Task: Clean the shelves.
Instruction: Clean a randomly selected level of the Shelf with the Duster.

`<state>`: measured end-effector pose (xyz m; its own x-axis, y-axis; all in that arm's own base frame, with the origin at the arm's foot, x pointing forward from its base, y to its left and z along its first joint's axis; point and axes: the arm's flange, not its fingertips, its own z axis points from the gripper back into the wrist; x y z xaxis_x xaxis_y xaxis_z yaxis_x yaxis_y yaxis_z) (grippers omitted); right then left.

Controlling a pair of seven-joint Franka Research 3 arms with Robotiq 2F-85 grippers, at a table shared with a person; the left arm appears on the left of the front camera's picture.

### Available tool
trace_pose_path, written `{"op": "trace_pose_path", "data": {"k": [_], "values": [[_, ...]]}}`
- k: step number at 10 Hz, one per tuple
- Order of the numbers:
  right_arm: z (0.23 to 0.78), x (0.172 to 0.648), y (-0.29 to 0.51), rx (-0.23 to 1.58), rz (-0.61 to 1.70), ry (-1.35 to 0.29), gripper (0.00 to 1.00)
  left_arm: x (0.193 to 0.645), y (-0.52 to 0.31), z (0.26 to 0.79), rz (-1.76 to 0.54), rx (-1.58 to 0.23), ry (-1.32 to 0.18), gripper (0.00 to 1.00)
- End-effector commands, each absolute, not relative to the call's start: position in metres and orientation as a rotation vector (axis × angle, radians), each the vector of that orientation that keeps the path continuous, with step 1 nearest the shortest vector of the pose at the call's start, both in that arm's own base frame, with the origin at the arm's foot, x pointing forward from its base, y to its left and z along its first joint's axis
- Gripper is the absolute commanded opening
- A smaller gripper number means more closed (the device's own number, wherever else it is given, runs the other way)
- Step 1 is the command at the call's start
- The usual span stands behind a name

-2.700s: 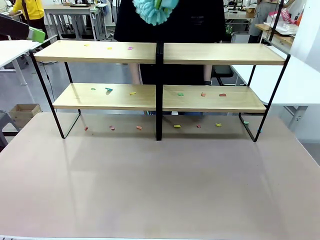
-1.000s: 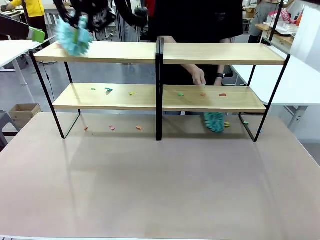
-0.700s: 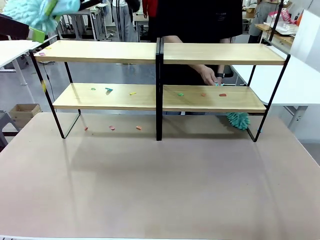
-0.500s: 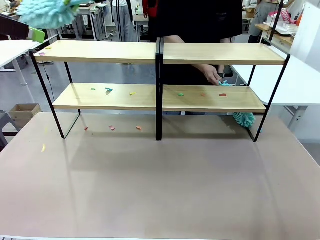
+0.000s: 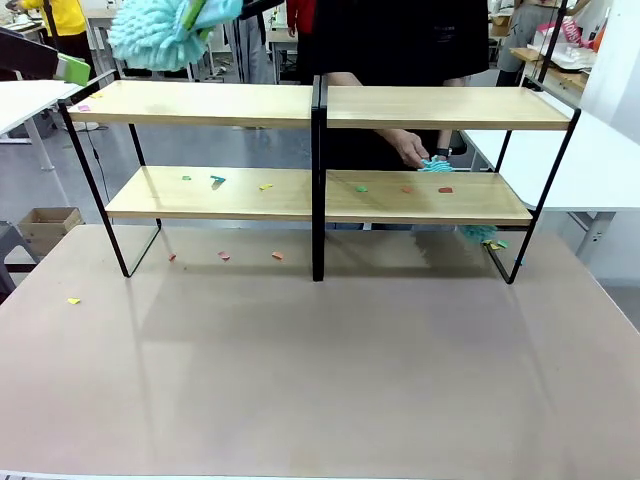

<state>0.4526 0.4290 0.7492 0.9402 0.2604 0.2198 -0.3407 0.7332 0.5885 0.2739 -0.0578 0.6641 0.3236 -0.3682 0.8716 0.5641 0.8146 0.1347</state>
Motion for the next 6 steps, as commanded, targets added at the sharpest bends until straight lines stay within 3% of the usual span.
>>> {"op": "trace_pose_path", "data": {"k": [1, 3, 6], "values": [[0.760, 0.386, 0.320, 0.658, 0.381, -0.130, 0.12, 0.274, -0.056, 0.663, -0.627, -0.216, -1.081, 1.00], [0.760, 0.332, 0.223, 0.615, 0.232, -0.113, 0.12, 0.274, -0.056, 0.663, -0.627, -0.216, -1.081, 1.00], [0.732, 0.273, 0.133, 0.712, 0.295, -0.160, 0.12, 0.274, -0.056, 0.663, -0.627, -0.216, -1.081, 1.00]]}}
